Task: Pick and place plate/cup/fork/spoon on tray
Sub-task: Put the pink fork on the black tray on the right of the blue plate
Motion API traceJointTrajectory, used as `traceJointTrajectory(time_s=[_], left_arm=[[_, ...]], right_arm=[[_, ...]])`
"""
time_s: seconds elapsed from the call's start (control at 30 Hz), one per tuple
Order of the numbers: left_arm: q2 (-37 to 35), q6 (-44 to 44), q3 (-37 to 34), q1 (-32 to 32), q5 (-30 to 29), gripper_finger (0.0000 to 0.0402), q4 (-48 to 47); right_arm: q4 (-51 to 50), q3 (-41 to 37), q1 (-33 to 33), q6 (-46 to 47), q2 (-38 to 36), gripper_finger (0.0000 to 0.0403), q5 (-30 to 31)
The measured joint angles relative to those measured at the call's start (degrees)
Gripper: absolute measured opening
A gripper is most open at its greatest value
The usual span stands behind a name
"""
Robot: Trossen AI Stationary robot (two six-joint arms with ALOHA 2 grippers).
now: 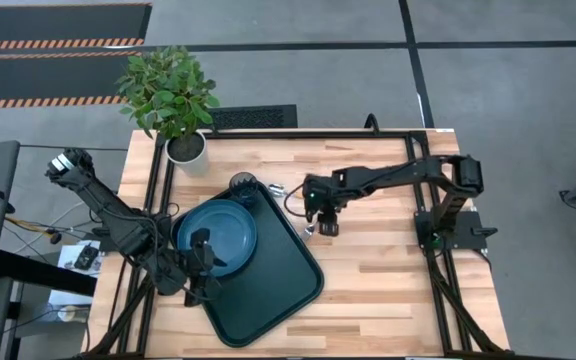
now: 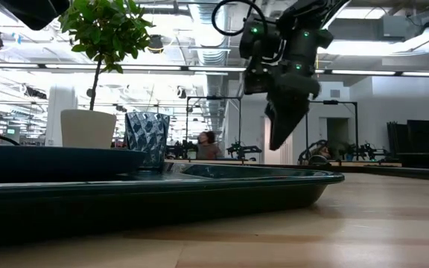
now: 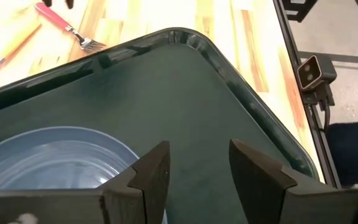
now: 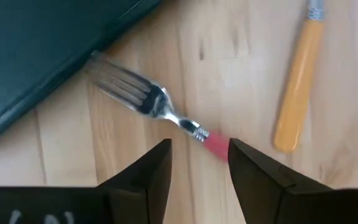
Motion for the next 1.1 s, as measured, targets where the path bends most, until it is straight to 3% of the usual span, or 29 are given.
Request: traceJointTrajectory(time_s=[0.23,0.4,0.87,1.0,1.1], left_arm=[[0.0,-1.7,0.0,0.0,-1.1,0.0151,0.1],[0.0,-2.0,0.0,0.0,-1.7,0.0151,0.1],[0.0,-2.0,0.0,0.0,-1.8,0.0151,-0.1],[0.0,-2.0,0.0,0.0,-1.8,0.0151,-0.1],[0.0,-2.0,0.0,0.0,-2.1,0.0151,-0.1]], right_arm=[[-0.2,0.0,2.0,-10.0,0.0,0.0182,4.8],[2.4,0.0,1.8,-16.9,0.0,0.0188,5.0],[3.8,0.1,0.5,-19.2,8.7,0.0188,4.6],[3.3,0.2,0.2,-18.2,9.2,0.0166,4.5],[2.8,0.2,0.3,-16.1,9.2,0.0117,4.4]])
